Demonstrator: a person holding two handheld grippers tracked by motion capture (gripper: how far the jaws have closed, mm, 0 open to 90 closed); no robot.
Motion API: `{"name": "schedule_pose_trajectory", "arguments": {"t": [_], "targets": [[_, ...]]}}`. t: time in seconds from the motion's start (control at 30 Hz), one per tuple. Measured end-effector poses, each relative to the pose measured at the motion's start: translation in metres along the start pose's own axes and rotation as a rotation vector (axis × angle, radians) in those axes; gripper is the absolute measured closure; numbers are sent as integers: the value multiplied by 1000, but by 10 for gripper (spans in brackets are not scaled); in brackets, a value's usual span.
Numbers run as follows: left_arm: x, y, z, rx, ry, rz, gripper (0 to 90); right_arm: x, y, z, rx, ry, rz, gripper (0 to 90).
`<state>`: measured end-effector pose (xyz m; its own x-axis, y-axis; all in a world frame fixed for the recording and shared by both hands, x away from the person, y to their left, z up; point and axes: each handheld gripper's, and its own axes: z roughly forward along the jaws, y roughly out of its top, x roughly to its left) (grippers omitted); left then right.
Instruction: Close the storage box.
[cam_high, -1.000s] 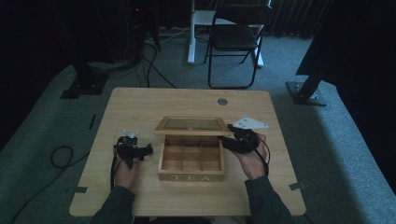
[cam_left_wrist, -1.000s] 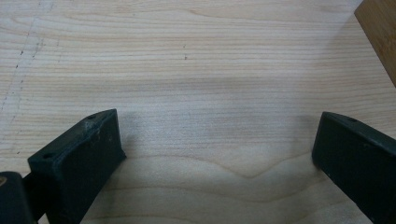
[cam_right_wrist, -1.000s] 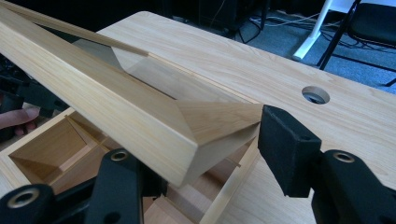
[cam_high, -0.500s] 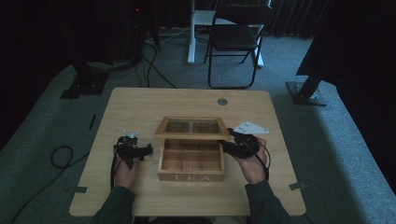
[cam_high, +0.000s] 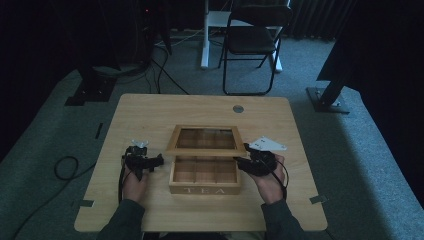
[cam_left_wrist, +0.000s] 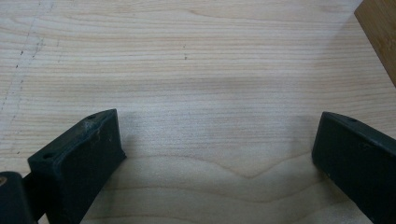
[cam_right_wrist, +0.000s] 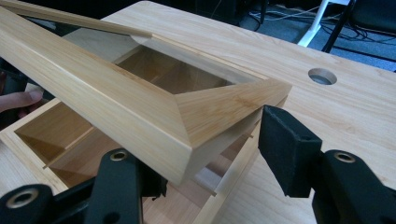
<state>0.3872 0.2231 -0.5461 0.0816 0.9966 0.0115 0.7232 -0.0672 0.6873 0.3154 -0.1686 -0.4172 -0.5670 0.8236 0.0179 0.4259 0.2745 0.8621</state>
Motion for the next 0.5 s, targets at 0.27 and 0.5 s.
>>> {"name": "schedule_pose_trajectory", "arguments": {"t": [0.27,0.5], "targets": [[0,0,0,0,0,0,16,2,-4,0,4,-1,11,462],[0,0,0,3,0,3,16,3,-7,-1,0,2,15,462]]}}
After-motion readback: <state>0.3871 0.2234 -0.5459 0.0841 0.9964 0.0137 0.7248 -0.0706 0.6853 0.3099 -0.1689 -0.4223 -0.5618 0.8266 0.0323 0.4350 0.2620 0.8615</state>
